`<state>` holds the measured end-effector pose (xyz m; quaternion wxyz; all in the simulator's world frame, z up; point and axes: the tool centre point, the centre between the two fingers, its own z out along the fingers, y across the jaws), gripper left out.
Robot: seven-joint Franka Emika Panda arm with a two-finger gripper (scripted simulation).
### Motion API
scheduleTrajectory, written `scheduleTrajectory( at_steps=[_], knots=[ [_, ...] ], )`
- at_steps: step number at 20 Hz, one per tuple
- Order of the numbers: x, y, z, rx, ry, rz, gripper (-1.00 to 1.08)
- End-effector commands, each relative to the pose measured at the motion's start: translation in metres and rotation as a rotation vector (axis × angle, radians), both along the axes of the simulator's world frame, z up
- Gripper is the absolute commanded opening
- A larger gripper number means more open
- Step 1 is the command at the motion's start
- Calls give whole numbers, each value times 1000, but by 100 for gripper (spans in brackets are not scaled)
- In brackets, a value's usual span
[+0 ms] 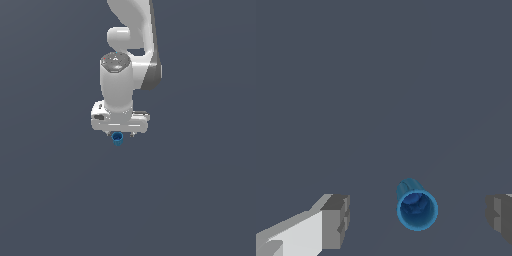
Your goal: Pick up the object and move it to a goal position.
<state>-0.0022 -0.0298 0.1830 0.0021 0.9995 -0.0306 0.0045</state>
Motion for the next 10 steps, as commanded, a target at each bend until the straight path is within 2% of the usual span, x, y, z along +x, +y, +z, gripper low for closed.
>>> scheduleTrajectory(
  at_steps=[1,10],
  knots=[
    [0,0,0,0,0,0,100],
    [-6,-22,6,-7,13,-58,100]
  ],
)
